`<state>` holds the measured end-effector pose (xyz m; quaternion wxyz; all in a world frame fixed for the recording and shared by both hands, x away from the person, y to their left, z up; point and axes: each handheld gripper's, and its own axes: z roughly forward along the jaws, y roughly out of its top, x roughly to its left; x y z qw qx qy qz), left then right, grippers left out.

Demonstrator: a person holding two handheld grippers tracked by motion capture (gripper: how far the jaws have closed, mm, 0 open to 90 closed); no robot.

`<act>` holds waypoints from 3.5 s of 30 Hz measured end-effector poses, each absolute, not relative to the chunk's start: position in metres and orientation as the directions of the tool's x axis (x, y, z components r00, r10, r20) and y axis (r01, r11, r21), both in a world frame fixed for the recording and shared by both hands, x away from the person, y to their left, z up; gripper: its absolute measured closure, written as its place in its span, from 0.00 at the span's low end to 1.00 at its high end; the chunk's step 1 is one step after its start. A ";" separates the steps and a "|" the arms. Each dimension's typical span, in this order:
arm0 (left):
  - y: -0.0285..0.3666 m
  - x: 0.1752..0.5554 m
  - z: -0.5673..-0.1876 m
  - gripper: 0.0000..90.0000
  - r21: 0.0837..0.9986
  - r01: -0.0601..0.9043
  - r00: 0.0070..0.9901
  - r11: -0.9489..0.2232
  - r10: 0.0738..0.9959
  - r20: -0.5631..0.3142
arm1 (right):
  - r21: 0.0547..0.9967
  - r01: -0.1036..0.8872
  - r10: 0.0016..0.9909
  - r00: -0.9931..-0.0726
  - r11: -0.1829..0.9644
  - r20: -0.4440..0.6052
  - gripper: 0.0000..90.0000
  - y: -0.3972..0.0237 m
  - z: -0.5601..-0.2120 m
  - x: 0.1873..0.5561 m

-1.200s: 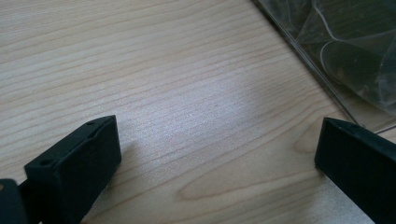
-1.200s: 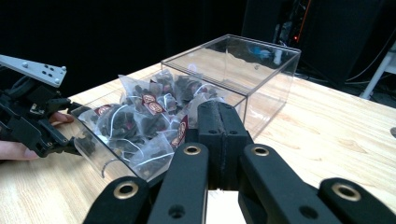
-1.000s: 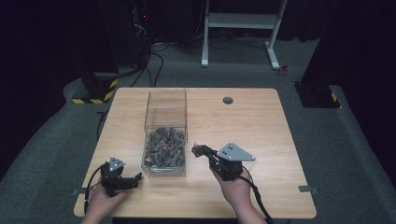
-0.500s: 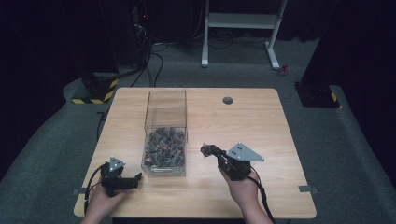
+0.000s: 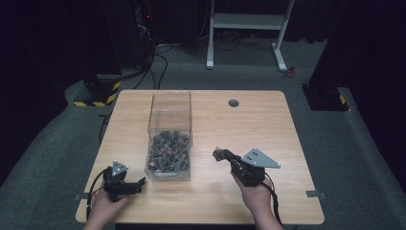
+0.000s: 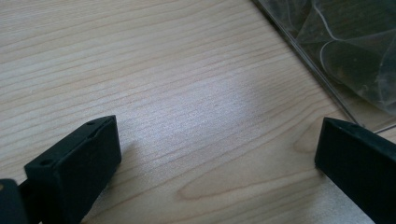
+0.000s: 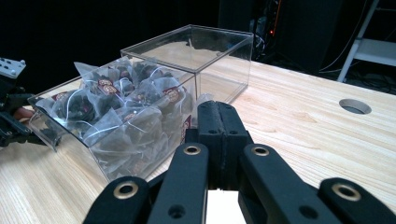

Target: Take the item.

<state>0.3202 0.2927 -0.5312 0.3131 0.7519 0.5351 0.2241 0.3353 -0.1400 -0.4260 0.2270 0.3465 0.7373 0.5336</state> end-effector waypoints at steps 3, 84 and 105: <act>0.293 0.320 -0.531 0.01 0.711 0.664 0.327 -0.231 0.945 0.002 | 0.945 0.267 0.756 -0.653 0.188 0.034 1.00 -0.145 -0.426 0.334; 0.293 0.322 -0.531 0.01 0.711 0.665 0.323 -0.229 0.946 0.003 | 0.924 0.365 0.853 -0.513 0.112 0.099 0.74 -0.212 -0.449 0.322; 0.293 0.322 -0.531 0.01 0.710 0.665 0.324 -0.230 0.946 0.002 | 0.915 0.382 0.853 -0.513 0.129 0.094 0.36 -0.211 -0.451 0.333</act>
